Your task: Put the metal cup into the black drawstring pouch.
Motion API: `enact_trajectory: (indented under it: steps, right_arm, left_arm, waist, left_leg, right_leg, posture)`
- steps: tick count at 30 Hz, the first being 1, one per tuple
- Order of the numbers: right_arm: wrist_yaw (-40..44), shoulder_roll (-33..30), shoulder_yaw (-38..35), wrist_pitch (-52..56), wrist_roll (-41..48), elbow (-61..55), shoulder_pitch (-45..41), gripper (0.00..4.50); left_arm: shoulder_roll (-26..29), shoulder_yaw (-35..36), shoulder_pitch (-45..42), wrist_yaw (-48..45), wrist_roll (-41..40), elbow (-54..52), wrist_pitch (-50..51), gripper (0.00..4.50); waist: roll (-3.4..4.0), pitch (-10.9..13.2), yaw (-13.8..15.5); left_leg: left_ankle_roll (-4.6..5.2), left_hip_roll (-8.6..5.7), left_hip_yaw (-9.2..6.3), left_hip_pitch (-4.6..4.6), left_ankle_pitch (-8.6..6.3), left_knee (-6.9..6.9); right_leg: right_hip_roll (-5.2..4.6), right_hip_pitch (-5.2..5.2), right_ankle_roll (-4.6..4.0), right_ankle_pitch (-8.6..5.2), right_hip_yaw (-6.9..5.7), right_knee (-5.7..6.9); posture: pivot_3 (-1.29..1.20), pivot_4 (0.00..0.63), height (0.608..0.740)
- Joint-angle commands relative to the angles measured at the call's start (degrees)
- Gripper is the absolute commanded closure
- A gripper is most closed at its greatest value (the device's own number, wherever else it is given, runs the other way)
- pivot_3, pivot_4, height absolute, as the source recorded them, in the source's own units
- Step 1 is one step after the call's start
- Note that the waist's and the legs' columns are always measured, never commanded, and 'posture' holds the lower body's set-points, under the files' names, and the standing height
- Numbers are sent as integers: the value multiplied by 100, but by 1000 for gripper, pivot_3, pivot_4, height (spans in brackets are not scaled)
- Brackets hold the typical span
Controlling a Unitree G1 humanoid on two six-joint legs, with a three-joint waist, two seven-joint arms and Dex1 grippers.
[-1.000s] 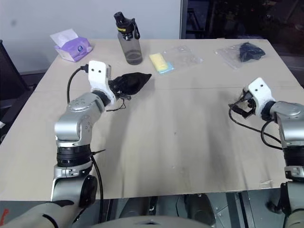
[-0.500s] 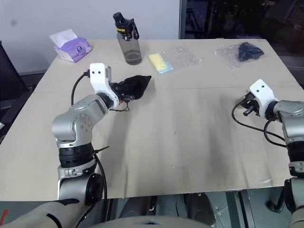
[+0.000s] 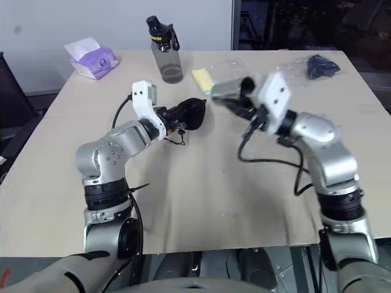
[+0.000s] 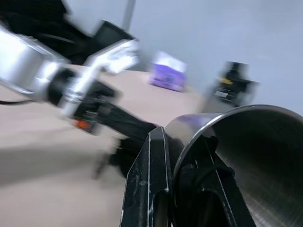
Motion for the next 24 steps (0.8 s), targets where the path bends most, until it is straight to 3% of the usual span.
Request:
enact_trajectory:
  steps: [1,5,16,19,22,24]
  right_arm:
    - [-54,173,335,-684,-371,68,98,4472]
    - [-189,530,660,-1178,-679,411,147,4472]
    - [-642,931,831,-1635,-1302,1220,257,4472]
    - [-741,781,1040,-2066,-1860,1622,182,4472]
    - [-1145,374,1697,-3183,-3271,2547,-264,4472]
    - [-1438,410,1743,-3472,-3543,2837,-475,4472]
  left_arm:
    - [-174,309,-208,136,-444,-161,283,4500]
    - [-202,561,-215,151,-936,-419,879,4500]
    - [-217,900,-378,303,-1690,-508,1301,4500]
    - [-213,890,-402,290,-1869,-536,1352,4500]
    - [-320,745,-568,283,-2025,-477,1492,4500]
    - [-399,741,-636,292,-2124,-400,1548,4500]
  waist:
    - [0,1,-22]
    - [-1,1,-51]
    - [-1,1,-52]
    - [-2,1,-46]
    - [-2,2,-53]
    - [-2,3,-66]
  left_leg:
    - [0,-3,6,0,0,0]
    - [-1,-6,8,1,0,1]
    - [-21,1,-6,8,12,-2]
    - [-22,0,-4,8,13,-2]
    - [-22,0,-3,7,13,-3]
    - [-24,-1,-1,8,14,-3]
  right_leg:
    - [-3,0,0,0,7,-6]
    - [-4,-1,1,0,12,-5]
    - [5,-2,-1,0,0,14]
    - [4,-1,-1,0,2,13]
    - [3,-2,-1,0,4,11]
    - [4,-3,-1,0,6,11]
  posture:
    - [0,150,740]
    - [0,150,740]
    - [0,150,740]
    - [0,150,740]
    - [0,150,740]
    - [0,150,740]
